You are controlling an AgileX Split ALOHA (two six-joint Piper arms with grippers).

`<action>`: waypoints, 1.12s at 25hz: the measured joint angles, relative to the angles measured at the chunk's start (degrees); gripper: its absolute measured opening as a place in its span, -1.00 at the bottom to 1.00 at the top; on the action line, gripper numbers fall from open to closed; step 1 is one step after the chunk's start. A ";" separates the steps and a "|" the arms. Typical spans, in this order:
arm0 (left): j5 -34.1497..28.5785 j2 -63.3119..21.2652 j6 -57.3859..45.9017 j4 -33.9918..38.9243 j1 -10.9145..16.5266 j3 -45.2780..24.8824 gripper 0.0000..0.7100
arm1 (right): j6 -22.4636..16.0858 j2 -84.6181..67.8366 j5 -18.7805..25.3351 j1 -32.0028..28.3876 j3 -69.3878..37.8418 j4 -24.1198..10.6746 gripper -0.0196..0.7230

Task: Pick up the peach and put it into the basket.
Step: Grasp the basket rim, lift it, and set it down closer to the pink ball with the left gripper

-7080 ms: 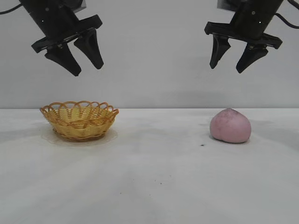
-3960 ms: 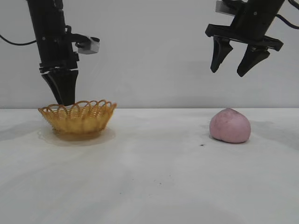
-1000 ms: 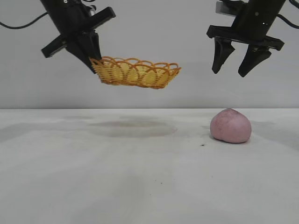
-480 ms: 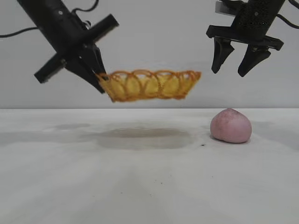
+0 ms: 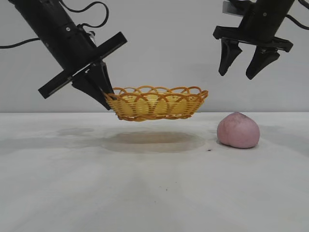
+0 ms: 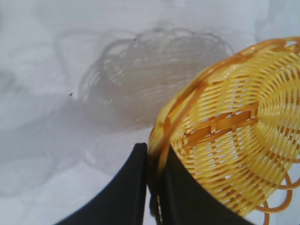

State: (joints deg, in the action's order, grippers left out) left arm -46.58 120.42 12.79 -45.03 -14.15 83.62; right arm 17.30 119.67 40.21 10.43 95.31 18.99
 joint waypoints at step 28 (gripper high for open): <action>-8.74 2.01 0.00 -3.02 -0.12 -0.09 0.38 | 0.00 0.00 0.00 0.00 0.00 0.35 0.27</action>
State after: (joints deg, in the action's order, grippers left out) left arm -55.31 122.43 12.79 -48.05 -14.28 83.53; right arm 17.30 119.67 40.21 10.43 95.31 19.35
